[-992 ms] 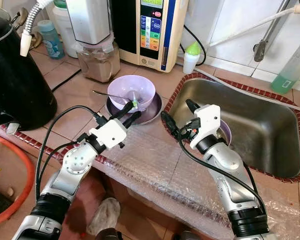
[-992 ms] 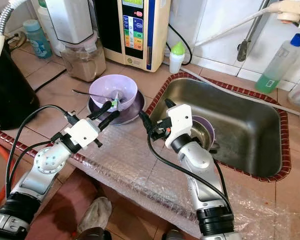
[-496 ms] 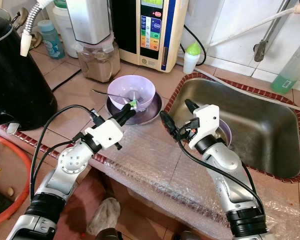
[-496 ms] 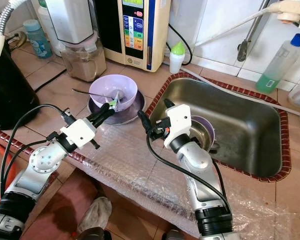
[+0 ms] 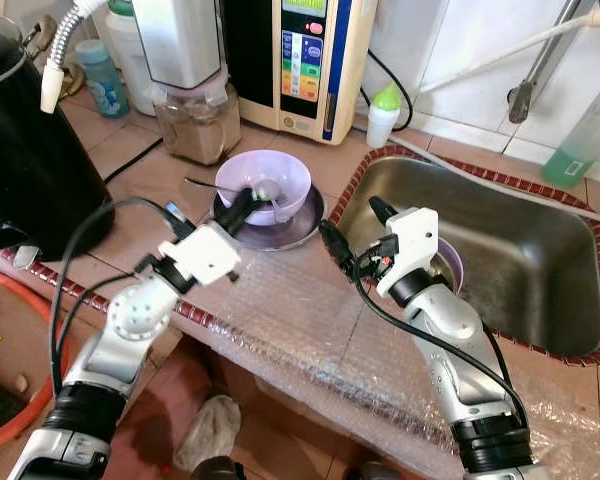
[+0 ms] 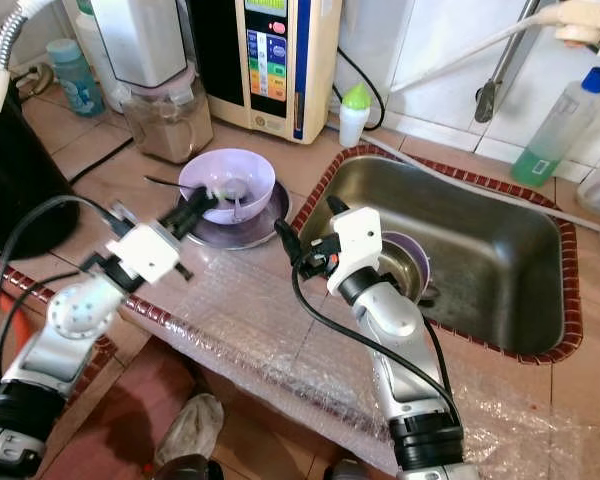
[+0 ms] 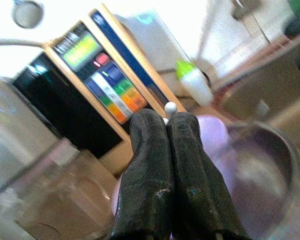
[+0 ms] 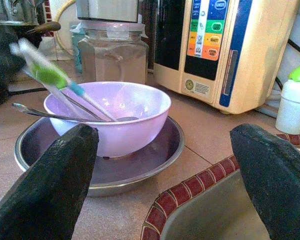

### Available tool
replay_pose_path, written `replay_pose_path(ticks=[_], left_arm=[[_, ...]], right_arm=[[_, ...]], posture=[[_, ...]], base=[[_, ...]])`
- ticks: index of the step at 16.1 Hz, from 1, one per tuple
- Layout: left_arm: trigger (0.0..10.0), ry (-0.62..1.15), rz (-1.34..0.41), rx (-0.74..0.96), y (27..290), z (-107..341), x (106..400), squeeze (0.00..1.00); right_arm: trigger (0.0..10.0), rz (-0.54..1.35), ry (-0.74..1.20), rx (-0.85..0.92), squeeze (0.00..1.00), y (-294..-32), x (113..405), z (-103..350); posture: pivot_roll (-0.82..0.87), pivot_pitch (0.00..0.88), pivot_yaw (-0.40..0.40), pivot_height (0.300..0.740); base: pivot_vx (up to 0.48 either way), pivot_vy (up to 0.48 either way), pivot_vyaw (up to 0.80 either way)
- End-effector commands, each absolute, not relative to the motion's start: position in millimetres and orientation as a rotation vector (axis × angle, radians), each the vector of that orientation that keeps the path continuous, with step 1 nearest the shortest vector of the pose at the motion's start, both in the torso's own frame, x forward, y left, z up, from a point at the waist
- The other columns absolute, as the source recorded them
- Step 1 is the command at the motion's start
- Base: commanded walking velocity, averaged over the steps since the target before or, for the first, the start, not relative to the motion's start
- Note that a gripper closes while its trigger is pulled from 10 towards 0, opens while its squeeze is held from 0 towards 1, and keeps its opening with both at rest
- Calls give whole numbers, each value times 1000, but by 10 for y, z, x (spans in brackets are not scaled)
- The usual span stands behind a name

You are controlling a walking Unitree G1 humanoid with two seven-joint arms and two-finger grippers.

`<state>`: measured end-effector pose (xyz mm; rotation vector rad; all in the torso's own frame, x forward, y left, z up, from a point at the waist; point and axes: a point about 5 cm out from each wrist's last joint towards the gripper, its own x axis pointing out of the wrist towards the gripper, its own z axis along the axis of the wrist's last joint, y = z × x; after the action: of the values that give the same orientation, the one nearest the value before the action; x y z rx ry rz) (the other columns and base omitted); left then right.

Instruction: Kitchen organization

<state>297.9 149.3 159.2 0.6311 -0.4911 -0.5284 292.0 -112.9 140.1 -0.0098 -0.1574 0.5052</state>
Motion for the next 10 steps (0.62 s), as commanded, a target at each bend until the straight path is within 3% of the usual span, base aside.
replay_pose_path(ticks=[1,10], left_arm=[[0,-542,-502,611,1485,1752,2975,0],[0,-670,-510,538,1400,2457,3140,0]], right_arm=[[10000,488,-164,-10,0,-1149,2942,1407],[10000,483,-204,-5,0,-1114,3033,1501]], posture=[[1,16,15,740],[15,4,14,740]], base=[[0,0,0],[0,0,0]])
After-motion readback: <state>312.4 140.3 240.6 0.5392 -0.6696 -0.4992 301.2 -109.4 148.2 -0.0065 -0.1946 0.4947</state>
